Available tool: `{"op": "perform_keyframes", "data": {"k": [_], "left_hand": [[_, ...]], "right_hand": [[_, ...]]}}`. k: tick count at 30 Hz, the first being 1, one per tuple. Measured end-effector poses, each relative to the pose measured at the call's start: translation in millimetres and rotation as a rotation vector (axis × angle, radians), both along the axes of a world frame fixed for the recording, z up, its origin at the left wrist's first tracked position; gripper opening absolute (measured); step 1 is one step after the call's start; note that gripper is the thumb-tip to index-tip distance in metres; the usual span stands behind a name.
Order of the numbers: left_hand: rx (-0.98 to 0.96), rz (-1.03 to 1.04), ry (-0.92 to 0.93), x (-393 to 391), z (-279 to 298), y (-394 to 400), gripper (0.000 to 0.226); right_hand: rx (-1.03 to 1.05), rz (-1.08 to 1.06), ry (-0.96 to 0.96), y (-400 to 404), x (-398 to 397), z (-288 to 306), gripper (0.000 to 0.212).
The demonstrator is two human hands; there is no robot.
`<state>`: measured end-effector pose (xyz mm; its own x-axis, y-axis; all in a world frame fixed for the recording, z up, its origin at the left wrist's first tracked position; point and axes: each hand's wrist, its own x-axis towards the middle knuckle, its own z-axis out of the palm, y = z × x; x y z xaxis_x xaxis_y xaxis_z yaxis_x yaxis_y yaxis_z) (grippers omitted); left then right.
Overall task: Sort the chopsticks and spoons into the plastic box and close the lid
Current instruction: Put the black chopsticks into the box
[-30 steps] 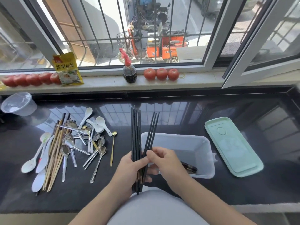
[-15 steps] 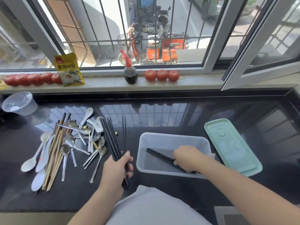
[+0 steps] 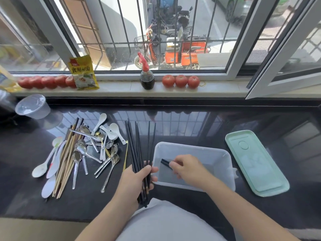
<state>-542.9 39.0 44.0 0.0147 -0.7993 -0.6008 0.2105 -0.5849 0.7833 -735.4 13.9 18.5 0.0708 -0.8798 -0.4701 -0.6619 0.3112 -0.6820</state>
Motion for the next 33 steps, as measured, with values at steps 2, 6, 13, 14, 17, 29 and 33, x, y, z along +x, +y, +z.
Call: {"op": "perform_keyframes", "data": {"k": [2, 6, 13, 14, 17, 29, 33], "left_hand": [[-0.024, -0.07, 0.009, -7.7, 4.6, 0.6, 0.012], [-0.064, -0.244, 0.022, -19.5, 11.8, 3.9, 0.017], [0.038, -0.018, -0.023, -5.3, -3.5, -1.7, 0.013], [0.056, 0.025, -0.033, -0.4, -7.6, -3.7, 0.013], [0.087, 0.111, -0.02, 7.6, -17.8, -6.6, 0.01], [0.047, 0.063, -0.046, 2.2, -10.0, -1.2, 0.013], [0.016, 0.027, -0.04, 1.6, -6.0, -0.6, 0.018]], "right_hand": [[-0.015, -0.162, -0.324, 15.5, 17.9, 13.4, 0.014], [-0.033, -0.359, -0.637, 35.0, 35.4, 23.6, 0.016], [-0.562, -0.649, -0.501, 8.3, -18.4, 41.2, 0.025], [-0.658, -0.543, -0.308, 5.0, -29.1, 36.8, 0.025], [-0.46, 0.047, 0.298, -6.5, -48.9, 7.7, 0.026], [0.059, 0.496, 0.729, -25.1, -26.9, -58.8, 0.033], [0.049, 0.326, 0.602, -15.3, -22.2, -36.4, 0.028]]}}
